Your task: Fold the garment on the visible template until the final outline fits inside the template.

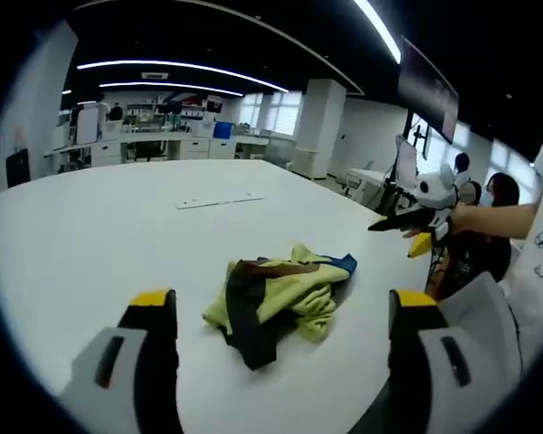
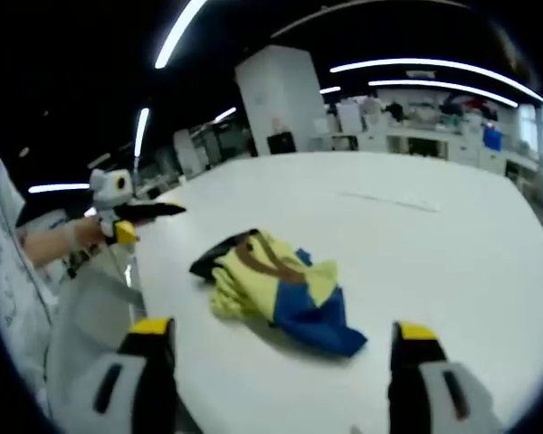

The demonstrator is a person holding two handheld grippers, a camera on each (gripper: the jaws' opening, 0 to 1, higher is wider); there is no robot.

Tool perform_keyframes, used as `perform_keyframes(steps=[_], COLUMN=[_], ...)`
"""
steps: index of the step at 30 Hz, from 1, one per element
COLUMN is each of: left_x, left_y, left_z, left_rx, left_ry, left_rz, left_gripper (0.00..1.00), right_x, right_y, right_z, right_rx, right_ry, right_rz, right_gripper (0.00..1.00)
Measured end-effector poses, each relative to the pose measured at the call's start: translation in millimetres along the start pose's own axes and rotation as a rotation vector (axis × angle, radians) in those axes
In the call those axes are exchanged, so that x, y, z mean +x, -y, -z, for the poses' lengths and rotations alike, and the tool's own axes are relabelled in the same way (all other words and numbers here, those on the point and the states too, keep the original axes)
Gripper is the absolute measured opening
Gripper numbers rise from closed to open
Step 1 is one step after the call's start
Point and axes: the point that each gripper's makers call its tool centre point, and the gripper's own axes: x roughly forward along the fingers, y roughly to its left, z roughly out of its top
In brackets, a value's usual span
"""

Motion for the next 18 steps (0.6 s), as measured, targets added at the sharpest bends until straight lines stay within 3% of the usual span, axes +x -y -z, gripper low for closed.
perform_keyframes(steps=[18], left_x=[-0.9], left_y=[-2.0], left_z=[0.6], left_rx=[0.003], left_ry=[-0.01], left_rz=[0.014], left_gripper=[0.94], right_x=[4.4], right_y=[-5.3], right_z=[3.0], right_rx=[0.004], right_ry=[-0.013], right_rz=[0.002], right_gripper=[0.99])
